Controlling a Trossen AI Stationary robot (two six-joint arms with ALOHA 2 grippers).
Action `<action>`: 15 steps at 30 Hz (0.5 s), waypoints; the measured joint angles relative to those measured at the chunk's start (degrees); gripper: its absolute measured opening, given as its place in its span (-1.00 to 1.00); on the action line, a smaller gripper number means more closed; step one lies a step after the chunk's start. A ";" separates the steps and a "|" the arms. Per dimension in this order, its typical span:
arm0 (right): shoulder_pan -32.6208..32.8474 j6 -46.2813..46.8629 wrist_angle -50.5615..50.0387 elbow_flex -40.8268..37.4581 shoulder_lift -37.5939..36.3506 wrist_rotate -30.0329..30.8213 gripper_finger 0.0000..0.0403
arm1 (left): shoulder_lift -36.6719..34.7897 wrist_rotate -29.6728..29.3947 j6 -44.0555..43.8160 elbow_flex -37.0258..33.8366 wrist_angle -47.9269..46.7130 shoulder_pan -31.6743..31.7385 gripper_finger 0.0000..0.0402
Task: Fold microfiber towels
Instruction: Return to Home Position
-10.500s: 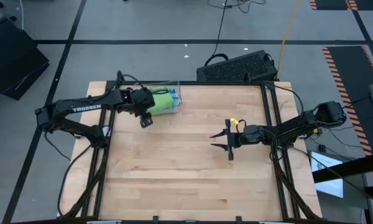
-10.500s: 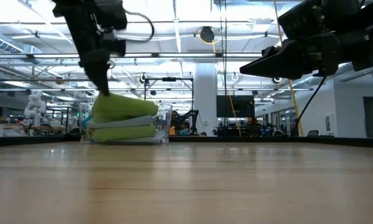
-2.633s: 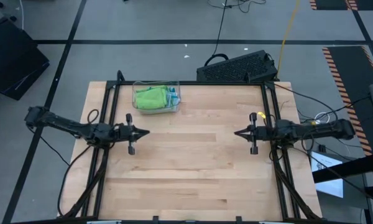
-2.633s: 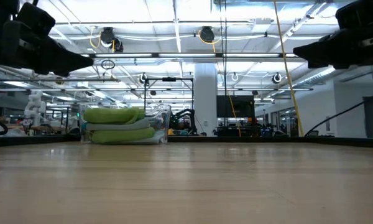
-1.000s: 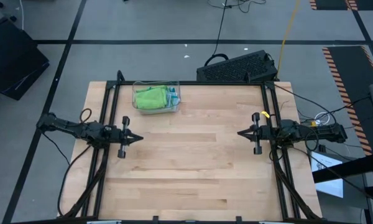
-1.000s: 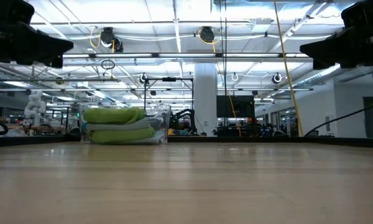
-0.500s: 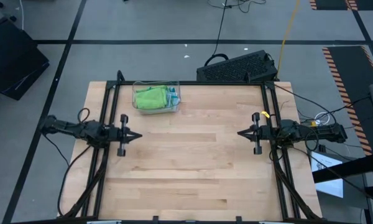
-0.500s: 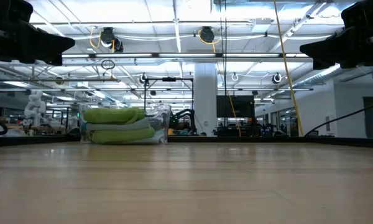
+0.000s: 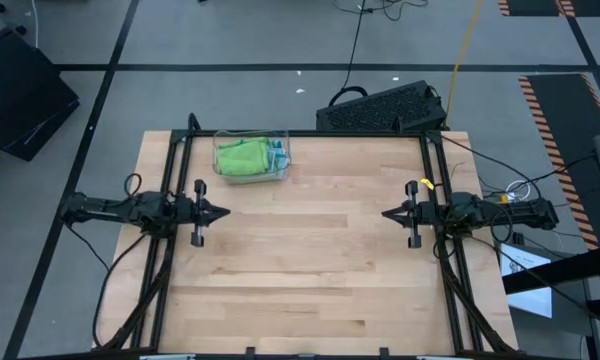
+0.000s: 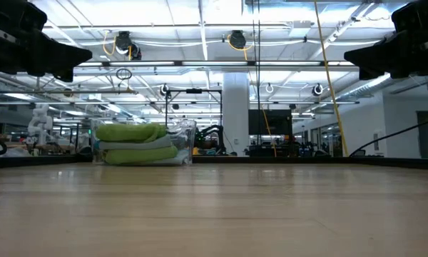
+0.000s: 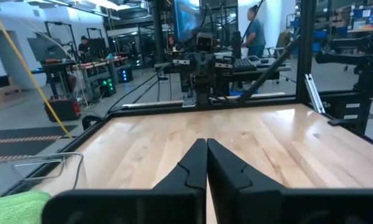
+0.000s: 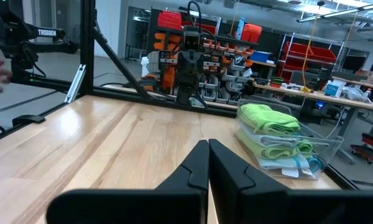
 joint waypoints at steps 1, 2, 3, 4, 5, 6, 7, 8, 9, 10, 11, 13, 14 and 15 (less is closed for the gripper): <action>0.00 0.00 0.00 0.00 0.00 0.00 -1.00 | 0.00 -0.02 0.00 0.00 0.06 -0.01 -0.92; 0.00 0.00 0.00 0.00 0.00 0.00 -1.00 | 0.00 -0.02 0.00 0.00 0.18 -0.02 -0.91; 0.01 0.00 0.00 0.00 0.00 0.00 -1.00 | 0.00 -0.05 0.00 -0.02 0.41 -0.02 -0.90; 0.00 0.00 0.00 0.00 0.00 0.00 -1.00 | 0.00 -0.14 0.00 -0.04 0.70 -0.02 -0.89; 0.00 0.00 0.00 0.00 0.00 0.00 -1.00 | 0.00 -0.26 0.02 -0.09 0.98 -0.02 -0.88; 0.00 0.00 0.00 0.00 0.00 0.00 -1.00 | 0.00 -0.26 0.02 -0.11 1.18 -0.02 -0.88; 0.00 0.00 0.00 0.00 0.00 0.00 -1.00 | 0.00 -0.26 0.00 -0.11 1.37 -0.02 -0.88; 0.00 0.00 0.00 0.00 0.00 0.00 -1.00 | -0.02 -0.28 0.02 -0.11 1.45 -0.02 -0.88; 0.00 0.00 0.00 0.00 0.00 0.00 -1.00 | 0.00 -0.28 0.02 -0.11 1.43 -0.02 -0.88; 0.00 0.00 0.00 0.00 0.00 0.00 -1.00 | 0.00 -0.28 0.02 -0.11 1.41 -0.02 -0.88; 0.00 0.00 0.02 0.00 0.00 0.00 -1.00 | 0.00 -0.30 0.02 -0.11 1.47 -0.02 -0.88; 0.01 0.00 0.00 0.00 0.00 0.00 -1.00 | 0.00 -0.28 0.02 -0.11 1.58 -0.02 -0.87; 0.00 0.00 0.00 0.00 0.00 0.00 -1.00 | 0.00 -0.28 0.02 -0.11 1.60 -0.02 -0.87; 0.02 0.00 0.01 0.00 0.00 0.00 -1.00 | 0.00 -0.28 0.02 -0.11 1.61 -0.02 -0.87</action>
